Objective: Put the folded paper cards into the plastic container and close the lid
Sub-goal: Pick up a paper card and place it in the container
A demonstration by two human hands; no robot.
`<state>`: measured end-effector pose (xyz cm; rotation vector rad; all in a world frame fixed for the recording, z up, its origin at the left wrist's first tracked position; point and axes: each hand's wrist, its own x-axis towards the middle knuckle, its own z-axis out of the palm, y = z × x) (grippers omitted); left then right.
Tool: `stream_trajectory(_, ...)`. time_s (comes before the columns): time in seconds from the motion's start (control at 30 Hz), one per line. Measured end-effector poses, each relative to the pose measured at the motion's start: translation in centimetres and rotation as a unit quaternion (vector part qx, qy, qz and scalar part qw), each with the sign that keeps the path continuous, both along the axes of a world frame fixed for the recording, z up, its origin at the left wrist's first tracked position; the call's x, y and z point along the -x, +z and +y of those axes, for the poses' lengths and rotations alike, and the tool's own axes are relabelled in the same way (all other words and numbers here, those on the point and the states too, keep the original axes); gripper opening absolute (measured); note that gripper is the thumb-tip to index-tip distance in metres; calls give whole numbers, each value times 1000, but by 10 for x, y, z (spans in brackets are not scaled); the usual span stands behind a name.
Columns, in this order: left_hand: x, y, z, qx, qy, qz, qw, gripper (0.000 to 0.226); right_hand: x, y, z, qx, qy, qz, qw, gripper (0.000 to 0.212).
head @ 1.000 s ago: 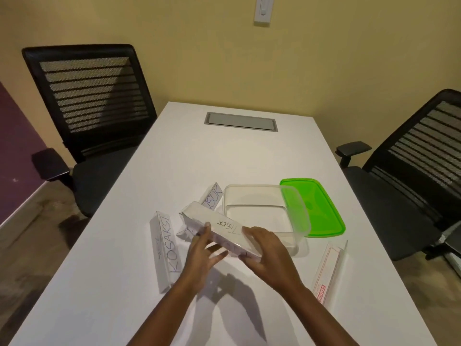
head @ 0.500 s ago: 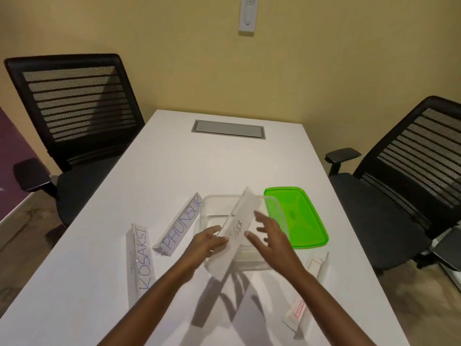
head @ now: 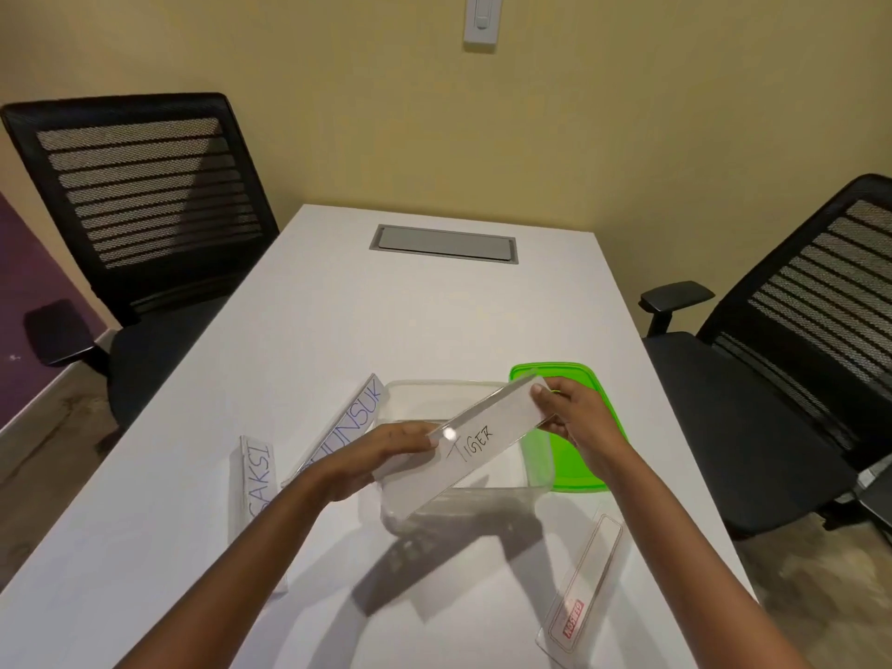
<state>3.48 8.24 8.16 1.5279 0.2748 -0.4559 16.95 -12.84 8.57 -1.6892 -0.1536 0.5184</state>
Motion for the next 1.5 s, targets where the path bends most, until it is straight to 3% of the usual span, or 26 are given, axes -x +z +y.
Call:
stream_trajectory(0.23, -9, -37, 11, -69, 214, 25, 974, 3, -11, -26, 7, -46, -139, 20, 989, 6)
stream_trajectory(0.33, -21, -47, 9, -105, 281, 35, 953, 21, -10, -42, 20, -23, -166, 18, 986, 8)
stream_trajectory(0.43, -40, -56, 6, -160, 312, 43, 936, 31, -11, -58, 29, 75, -164, -19, 983, 23)
stream_trajectory(0.57, -60, -63, 2, -192, 312, 70, 928, 13, -16, -66, 33, 278, -72, -80, 955, 42)
stream_trajectory(0.63, -69, -63, 0, -201, 296, 92, 929, 40, -19, -64, 36, 337, -34, -74, 938, 45)
stream_trajectory(0.7, -76, -64, -3, -214, 290, 101, 927, 48, -22, -62, 42, 365, -7, -63, 929, 50)
stream_trajectory(0.83, -88, -68, -6, -218, 292, 117, 924, 54, -25, -65, 52, 359, 7, -19, 933, 62)
stream_trajectory(1.0, -95, -76, -7, -219, 285, 133, 924, 59, -24, -75, 57, 350, 4, 38, 936, 59)
stream_trajectory(1.3, -92, -95, -15, -239, 261, 149, 923, 75, -20, -91, 60, 347, -23, 46, 936, 56)
stream_trajectory(1.4, -91, -97, -16, -239, 265, 146, 923, 75, -19, -95, 60, 286, -67, 89, 952, 53)
stream_trajectory(1.5, -91, -98, -17, -225, 291, 142, 919, 72, -16, -92, 58, 135, -143, 186, 963, 47)
